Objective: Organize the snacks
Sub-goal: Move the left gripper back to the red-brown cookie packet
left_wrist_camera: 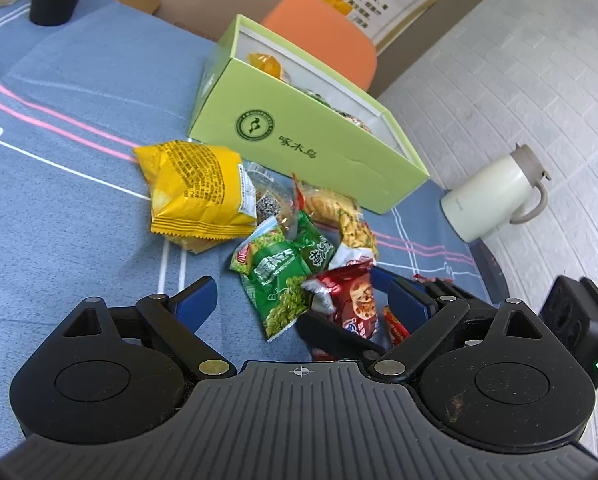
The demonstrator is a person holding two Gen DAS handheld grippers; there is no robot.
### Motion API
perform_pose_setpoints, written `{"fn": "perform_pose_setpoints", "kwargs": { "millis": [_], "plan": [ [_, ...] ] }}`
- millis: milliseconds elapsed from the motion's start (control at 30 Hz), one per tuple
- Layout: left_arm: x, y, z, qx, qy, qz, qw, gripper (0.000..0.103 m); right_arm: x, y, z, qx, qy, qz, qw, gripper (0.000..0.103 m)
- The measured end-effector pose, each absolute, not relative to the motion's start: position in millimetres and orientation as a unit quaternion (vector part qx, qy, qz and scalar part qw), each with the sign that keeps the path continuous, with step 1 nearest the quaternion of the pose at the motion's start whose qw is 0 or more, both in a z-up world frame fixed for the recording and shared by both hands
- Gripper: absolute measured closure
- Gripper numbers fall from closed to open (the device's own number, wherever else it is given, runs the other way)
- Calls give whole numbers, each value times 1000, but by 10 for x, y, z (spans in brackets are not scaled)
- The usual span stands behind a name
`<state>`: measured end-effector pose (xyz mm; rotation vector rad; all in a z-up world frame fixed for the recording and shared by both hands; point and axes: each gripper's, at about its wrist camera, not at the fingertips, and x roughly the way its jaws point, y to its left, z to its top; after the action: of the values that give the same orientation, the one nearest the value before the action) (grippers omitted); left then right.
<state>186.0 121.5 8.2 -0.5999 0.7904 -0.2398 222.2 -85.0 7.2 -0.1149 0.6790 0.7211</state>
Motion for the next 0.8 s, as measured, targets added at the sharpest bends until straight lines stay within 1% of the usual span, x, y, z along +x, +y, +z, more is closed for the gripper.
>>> {"fn": "perform_pose_setpoints", "kwargs": {
  "millis": [100, 267, 433, 533, 567, 600, 800],
  "plan": [
    [1860, 1162, 94, -282, 381, -126, 871, 22, 2131, -867, 24, -62, 327, 324, 885, 10],
    [1898, 1019, 45, -277, 391, -146, 866, 22, 1975, -954, -111, -9, 333, 323, 886, 10],
    [1995, 898, -1, -272, 394, -162, 862, 24, 1940, -889, -142, -2, 326, 340, 882, 10],
    [2103, 877, -49, -280, 409, -197, 846, 28, 1921, -864, -133, -6, 326, 342, 881, 10],
    [2129, 860, -65, -280, 415, -211, 839, 30, 1909, -856, -129, -8, 328, 342, 880, 10],
    [2147, 836, -79, -281, 422, -220, 834, 34, 1883, -854, -122, -10, 329, 344, 879, 10],
    [2007, 702, -102, -260, 435, -215, 835, 36, 1663, -844, -98, -13, 331, 339, 880, 9]
  ]
}}
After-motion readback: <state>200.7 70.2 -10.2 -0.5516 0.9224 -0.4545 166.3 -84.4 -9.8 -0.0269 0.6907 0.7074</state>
